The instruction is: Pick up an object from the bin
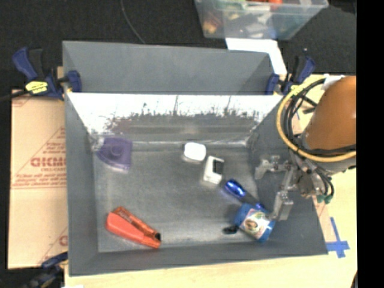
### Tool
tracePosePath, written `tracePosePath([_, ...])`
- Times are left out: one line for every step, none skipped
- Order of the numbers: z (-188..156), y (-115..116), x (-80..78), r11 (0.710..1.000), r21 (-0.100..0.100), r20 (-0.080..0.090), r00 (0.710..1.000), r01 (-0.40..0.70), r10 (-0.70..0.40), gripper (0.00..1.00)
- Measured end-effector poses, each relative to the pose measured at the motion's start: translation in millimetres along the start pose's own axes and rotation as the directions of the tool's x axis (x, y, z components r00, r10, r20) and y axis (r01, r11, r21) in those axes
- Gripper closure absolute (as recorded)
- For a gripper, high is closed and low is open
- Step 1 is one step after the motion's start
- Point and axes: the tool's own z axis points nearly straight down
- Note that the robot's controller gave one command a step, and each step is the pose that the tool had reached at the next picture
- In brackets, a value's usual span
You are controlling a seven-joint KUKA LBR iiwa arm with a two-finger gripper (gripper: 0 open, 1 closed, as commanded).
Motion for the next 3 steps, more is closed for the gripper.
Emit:
tracePosePath([75,-30,4.5,0.989,0.001,-0.001,0.989,0.148,-0.148,0.0])
tracePosePath([74,-28,5.2,0.983,0.003,0.004,0.983,0.184,-0.184,0.0])
tracePosePath([80,-24,-7.7,0.985,0.001,0.005,0.985,-0.173,0.173,0.0])
